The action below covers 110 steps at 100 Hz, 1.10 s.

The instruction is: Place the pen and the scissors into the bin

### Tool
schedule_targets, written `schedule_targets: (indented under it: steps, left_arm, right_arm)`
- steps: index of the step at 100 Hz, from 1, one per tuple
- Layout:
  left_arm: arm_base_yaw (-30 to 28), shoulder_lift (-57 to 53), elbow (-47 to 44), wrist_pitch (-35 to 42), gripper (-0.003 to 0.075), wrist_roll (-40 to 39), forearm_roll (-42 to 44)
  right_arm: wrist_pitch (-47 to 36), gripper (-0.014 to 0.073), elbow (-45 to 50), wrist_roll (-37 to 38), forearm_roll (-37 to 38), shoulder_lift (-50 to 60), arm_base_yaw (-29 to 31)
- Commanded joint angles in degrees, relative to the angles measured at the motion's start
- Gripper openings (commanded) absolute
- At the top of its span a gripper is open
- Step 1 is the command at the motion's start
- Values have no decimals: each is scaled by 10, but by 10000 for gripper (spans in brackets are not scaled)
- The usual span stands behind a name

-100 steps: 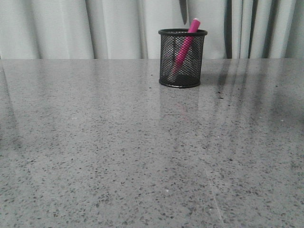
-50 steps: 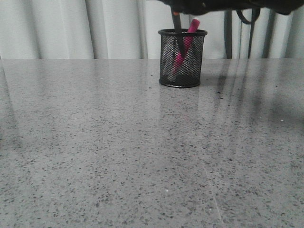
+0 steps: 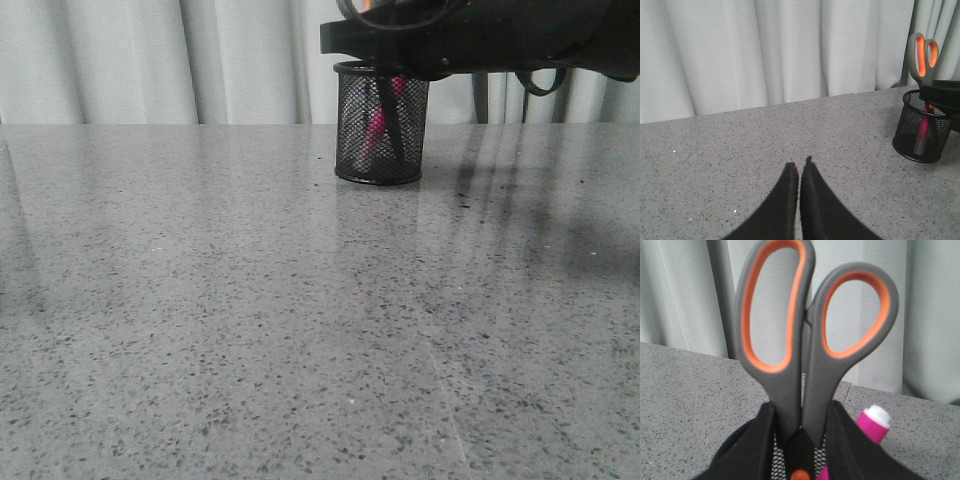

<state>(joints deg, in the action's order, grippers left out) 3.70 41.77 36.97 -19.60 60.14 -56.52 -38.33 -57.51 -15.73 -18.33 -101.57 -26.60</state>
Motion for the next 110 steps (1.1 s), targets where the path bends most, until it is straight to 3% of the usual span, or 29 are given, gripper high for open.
schedule_targets:
  steps: [1, 31, 54, 78, 88, 103, 110]
  left_arm:
    - [-2, -2, 16, 18, -19, -4, -19]
    - [-2, -2, 16, 12, -19, -4, -19]
    - [-2, -2, 16, 12, -19, -4, -19]
    - [-2, -2, 16, 12, -19, -4, -13]
    - [-2, -2, 16, 12, -19, -4, -13]
    - [-2, -2, 16, 12, -19, -4, -13]
    - [-2, -2, 16, 10, -19, -4, -13]
  right_arm:
    - [-52, -56, -11, -1, 8, 27, 2]
    - [-57, 281, -11, -1, 8, 32, 2]
    - [-62, 289, -6, -1, 8, 77, 2]
    - [-83, 261, 64, -9, 8, 190, 9]
    - [-83, 158, 108, -38, 8, 245, 16]
    - [-81, -79, 172, -51, 8, 331, 25]
    - [-79, -76, 205, -53, 8, 372, 25]
